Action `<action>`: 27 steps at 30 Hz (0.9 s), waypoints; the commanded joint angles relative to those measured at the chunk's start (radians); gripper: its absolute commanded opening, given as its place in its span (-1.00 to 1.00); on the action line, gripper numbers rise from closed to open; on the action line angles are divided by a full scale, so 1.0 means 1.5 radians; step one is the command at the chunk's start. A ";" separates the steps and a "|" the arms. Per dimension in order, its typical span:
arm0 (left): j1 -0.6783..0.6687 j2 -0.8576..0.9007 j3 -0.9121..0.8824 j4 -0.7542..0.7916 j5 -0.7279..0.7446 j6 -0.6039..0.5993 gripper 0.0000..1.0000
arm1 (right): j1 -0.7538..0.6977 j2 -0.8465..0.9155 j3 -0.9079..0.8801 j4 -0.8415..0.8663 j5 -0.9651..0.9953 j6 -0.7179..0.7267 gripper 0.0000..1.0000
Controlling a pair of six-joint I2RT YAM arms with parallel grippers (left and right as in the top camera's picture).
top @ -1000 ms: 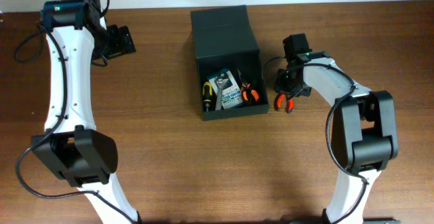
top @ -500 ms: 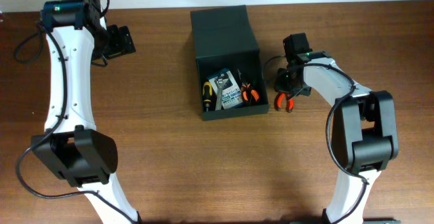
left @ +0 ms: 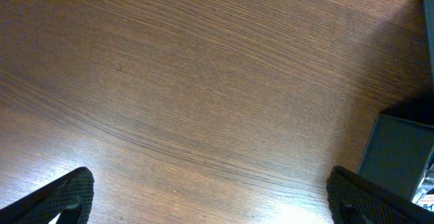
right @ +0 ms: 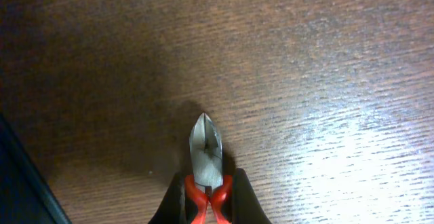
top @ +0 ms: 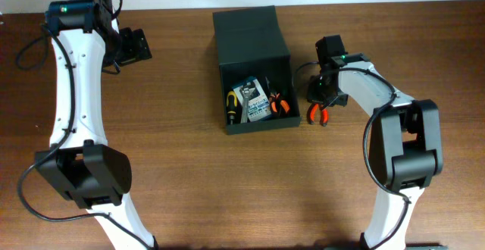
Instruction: Pack container
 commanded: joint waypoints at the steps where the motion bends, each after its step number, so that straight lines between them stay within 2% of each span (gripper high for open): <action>1: 0.001 0.000 0.011 0.002 -0.010 0.008 0.99 | 0.003 0.012 0.029 -0.006 0.004 -0.006 -0.92; 13: 0.001 0.000 0.011 0.002 -0.010 0.008 0.99 | 0.003 0.008 0.078 -0.030 0.016 -0.006 -0.92; 27: 0.001 0.000 0.011 0.002 -0.010 0.008 0.99 | 0.003 0.005 0.081 -0.032 0.038 -0.006 -0.92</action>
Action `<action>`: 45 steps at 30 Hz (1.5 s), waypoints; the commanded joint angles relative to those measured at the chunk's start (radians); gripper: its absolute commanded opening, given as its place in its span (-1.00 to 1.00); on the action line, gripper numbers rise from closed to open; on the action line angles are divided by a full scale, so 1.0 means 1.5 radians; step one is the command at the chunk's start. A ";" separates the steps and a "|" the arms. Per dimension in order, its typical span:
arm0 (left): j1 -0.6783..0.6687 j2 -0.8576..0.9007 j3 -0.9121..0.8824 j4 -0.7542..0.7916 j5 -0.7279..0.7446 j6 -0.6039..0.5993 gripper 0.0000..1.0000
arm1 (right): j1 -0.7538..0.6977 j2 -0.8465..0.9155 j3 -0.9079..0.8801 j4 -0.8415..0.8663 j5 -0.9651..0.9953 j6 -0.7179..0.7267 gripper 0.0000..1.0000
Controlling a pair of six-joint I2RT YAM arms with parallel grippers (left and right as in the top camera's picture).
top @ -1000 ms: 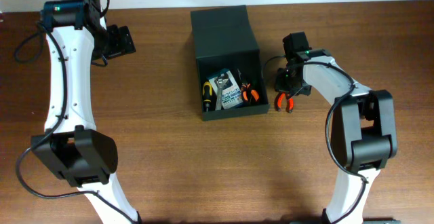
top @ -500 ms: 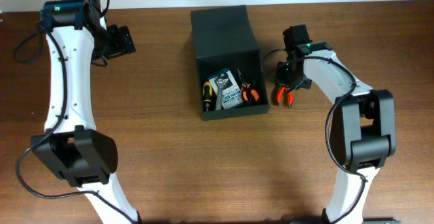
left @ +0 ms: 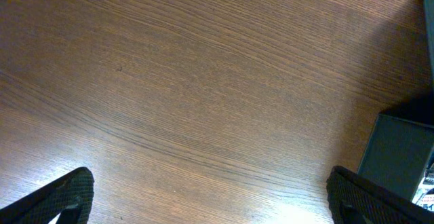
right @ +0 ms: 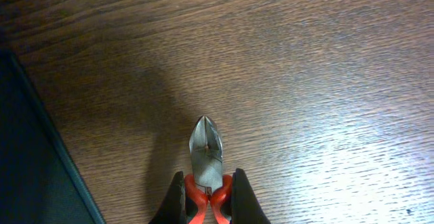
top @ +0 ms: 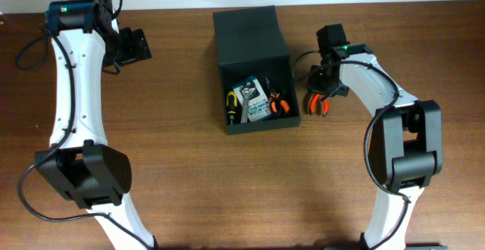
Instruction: Pack container
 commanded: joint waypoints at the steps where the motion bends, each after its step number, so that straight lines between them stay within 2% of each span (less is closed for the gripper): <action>1: 0.001 0.000 0.011 0.002 -0.010 0.008 0.99 | 0.003 0.002 0.016 -0.001 0.026 -0.006 -0.92; 41: 0.001 0.000 0.011 0.002 -0.010 0.008 0.99 | 0.002 0.025 0.013 -0.009 0.071 -0.034 -0.92; 45: 0.001 0.000 0.011 0.002 -0.010 0.008 0.99 | 0.002 0.025 0.013 -0.012 0.071 -0.034 -0.73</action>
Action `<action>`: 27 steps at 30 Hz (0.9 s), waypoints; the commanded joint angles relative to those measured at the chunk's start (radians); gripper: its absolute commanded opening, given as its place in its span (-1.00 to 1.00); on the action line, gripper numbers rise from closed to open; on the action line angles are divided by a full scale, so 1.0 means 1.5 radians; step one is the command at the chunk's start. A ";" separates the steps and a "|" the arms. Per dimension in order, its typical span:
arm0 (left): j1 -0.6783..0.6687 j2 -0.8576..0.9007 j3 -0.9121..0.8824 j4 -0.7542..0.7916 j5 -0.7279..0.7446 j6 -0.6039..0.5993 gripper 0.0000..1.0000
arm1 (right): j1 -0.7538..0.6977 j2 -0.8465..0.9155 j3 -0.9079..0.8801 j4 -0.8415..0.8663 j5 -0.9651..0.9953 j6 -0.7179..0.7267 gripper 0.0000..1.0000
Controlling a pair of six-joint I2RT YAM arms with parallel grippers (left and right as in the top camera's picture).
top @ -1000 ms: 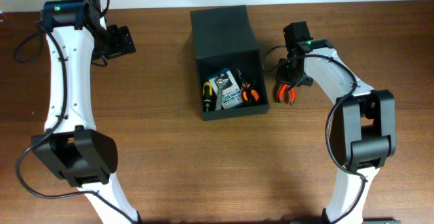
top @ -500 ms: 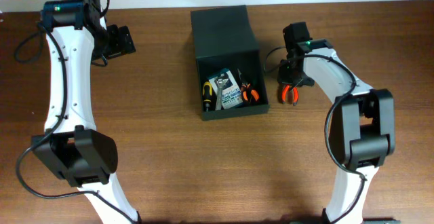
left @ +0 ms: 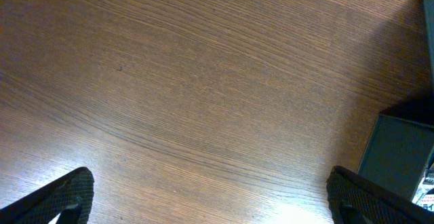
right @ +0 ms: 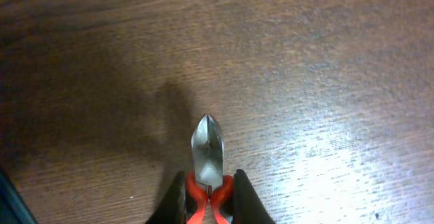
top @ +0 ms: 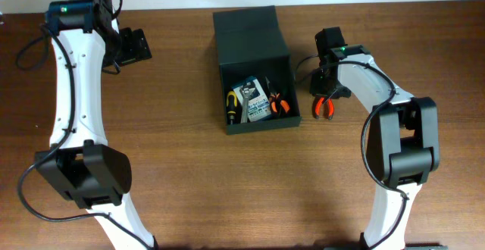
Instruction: Pack container
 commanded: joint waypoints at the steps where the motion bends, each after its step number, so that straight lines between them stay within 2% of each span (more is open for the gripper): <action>1: 0.001 0.000 0.011 0.002 -0.010 0.008 0.98 | 0.002 0.005 0.013 -0.004 0.018 -0.004 -0.70; 5: 0.001 0.000 0.011 0.002 -0.010 0.008 0.99 | 0.002 0.002 0.014 -0.007 0.018 -0.004 -0.53; 8: 0.001 0.000 0.011 0.002 -0.010 0.008 0.99 | 0.000 -0.008 0.029 -0.023 0.018 -0.011 -0.27; 9: 0.001 0.000 0.011 0.002 -0.010 0.008 0.99 | -0.002 -0.011 0.035 -0.031 0.017 -0.011 -0.25; 19: 0.001 0.000 0.011 0.002 -0.010 0.008 0.99 | -0.043 -0.035 0.050 -0.172 -0.020 -0.016 -0.28; 27: 0.001 0.000 0.011 0.002 -0.010 0.008 0.99 | -0.046 -0.034 0.011 -0.151 -0.070 -0.106 -0.27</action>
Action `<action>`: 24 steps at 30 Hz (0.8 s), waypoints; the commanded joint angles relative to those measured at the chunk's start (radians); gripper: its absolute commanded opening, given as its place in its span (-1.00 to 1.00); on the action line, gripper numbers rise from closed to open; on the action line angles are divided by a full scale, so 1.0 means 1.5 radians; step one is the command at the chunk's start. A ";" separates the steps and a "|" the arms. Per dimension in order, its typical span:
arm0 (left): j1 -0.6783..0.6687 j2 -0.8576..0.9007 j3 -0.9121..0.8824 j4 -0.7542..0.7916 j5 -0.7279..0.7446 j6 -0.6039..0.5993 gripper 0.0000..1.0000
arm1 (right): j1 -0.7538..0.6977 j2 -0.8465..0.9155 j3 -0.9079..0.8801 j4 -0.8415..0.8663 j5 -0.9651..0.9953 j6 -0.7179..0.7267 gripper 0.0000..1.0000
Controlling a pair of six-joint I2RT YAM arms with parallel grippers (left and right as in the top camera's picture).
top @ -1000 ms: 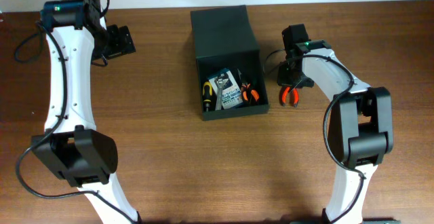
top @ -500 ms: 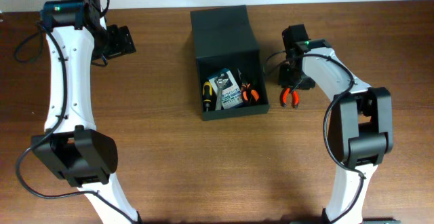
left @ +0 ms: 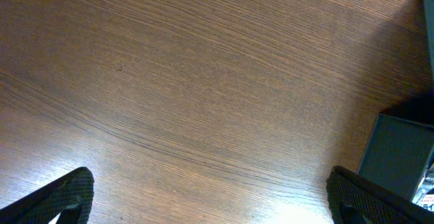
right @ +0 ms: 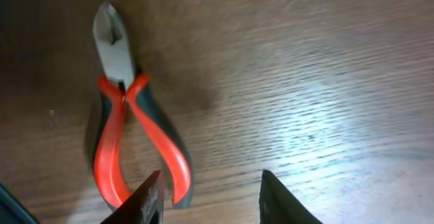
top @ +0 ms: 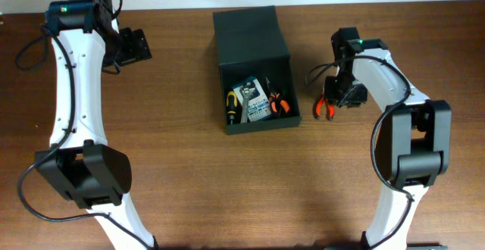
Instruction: Pack container
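Note:
A dark open box (top: 253, 49) stands at the table's middle, with a screwdriver, a blue-labelled pack and orange-handled pliers inside. Red-handled cutters (top: 324, 107) (right: 125, 132) lie flat on the wood just right of the box. My right gripper (top: 342, 91) (right: 211, 197) is open beside them, its left finger close to the cutters' handles, nothing between the fingers. My left gripper (top: 135, 45) (left: 210, 193) hovers wide open over bare wood at the far left, with the box's corner (left: 400, 156) at the edge of its view.
The box's lid lies folded back toward the far edge. Brown wooden table (top: 189, 182) all around. A black cable loops near the right arm's wrist.
My right gripper has let go of the red-handled cutters and opened. The cutters now lie on the table right of the box, and the gripper has shifted slightly right. The left arm is unchanged.
My right gripper held the red cutters shut in its fingers right of the box at all three earlier moments, shifting a little up and back near the box's wall. Now the cutters rest on the table and the gripper is open. The left arm stayed still throughout.

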 commanded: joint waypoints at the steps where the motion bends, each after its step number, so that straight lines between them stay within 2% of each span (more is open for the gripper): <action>1: 0.001 0.000 0.011 0.002 -0.010 0.008 0.99 | 0.002 -0.022 -0.018 0.020 -0.044 -0.061 -0.27; 16: 0.001 0.000 0.011 0.002 -0.010 0.008 0.99 | 0.002 -0.003 -0.102 0.153 -0.058 -0.076 -0.29; 22: 0.001 0.000 0.011 0.002 -0.009 0.008 0.99 | 0.002 0.004 -0.103 0.175 -0.058 -0.077 -0.49; 24: 0.001 0.000 0.011 0.002 -0.010 0.008 0.99 | 0.002 0.004 -0.103 0.177 -0.071 -0.111 -0.76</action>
